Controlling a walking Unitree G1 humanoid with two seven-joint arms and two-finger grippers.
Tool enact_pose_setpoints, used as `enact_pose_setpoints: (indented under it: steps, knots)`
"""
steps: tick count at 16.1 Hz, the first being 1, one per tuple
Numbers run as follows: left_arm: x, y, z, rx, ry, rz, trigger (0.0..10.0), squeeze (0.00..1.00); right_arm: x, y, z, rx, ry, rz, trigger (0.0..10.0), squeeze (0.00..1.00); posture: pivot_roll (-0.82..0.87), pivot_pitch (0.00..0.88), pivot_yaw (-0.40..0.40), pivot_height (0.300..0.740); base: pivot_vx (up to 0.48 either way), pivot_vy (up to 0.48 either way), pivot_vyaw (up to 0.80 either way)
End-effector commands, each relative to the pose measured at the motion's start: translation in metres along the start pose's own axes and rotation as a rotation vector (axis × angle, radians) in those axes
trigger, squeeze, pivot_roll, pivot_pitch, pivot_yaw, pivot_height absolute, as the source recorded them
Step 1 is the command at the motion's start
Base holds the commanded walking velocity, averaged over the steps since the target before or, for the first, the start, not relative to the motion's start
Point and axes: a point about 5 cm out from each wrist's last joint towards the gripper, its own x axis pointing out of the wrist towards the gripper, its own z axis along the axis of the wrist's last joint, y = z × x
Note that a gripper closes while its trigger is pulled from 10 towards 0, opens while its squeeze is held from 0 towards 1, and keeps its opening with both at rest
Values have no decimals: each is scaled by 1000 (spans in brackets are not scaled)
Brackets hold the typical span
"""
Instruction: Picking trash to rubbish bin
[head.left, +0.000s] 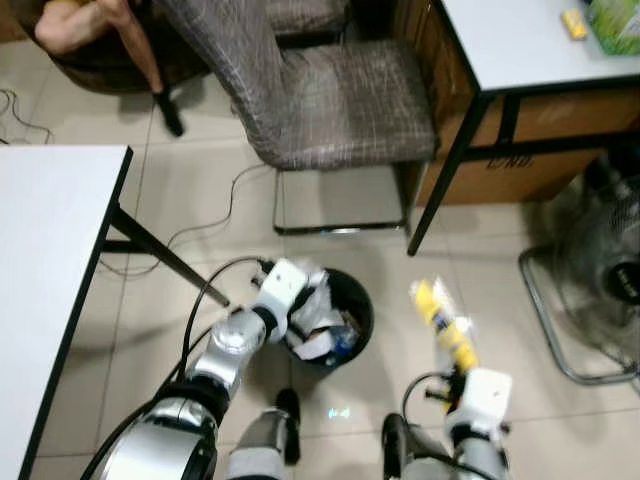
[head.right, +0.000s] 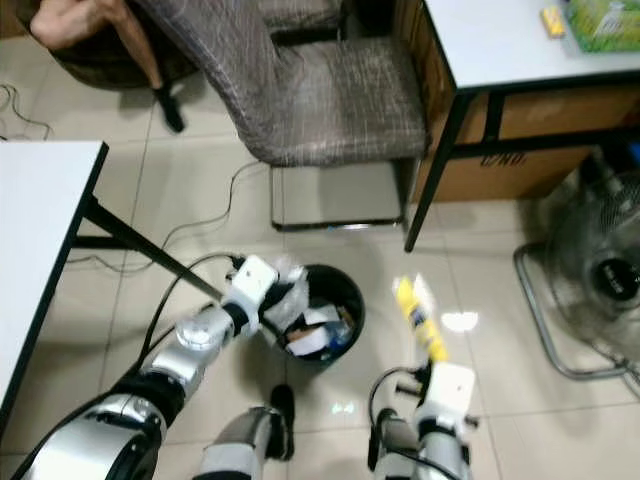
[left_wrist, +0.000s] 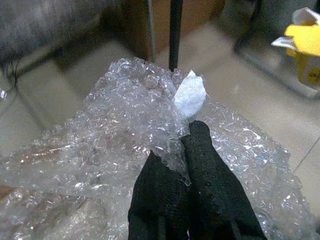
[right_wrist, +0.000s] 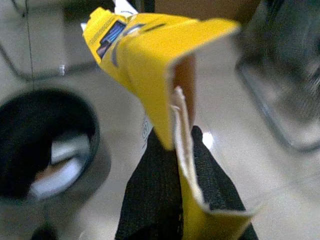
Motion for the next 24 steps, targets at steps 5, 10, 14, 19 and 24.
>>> enact_pose_setpoints:
  steps: [5, 10, 14, 19, 24]
  knots:
    - [-19, 17, 9, 5, -147, 97, 10000, 0, -8, -16, 63, -83, -199, 11, 10000, 0, 84, 143, 4, 740, 0, 0, 0]
    - [-54, 32, -11, 40, -111, 196, 10000, 0, -34, -13, 90, -168, -232, 89, 10000, 0, 109, 122, -22, 740, 0, 0, 0]
    - [-67, 39, -5, 86, -151, 387, 10000, 0, -45, -15, 100, -166, -227, 80, 10000, 0, 122, 105, -15, 740, 0, 0, 0]
    - [-64, 26, 7, -16, -264, 302, 10000, 0, -59, -20, 123, -193, -283, -42, 10000, 0, 105, 104, 4, 740, 0, 0, 0]
    - [-71, 20, -3, -62, -243, 221, 10000, 0, -66, -22, 128, -190, -298, -140, 10000, 0, 97, 95, 8, 740, 0, 0, 0]
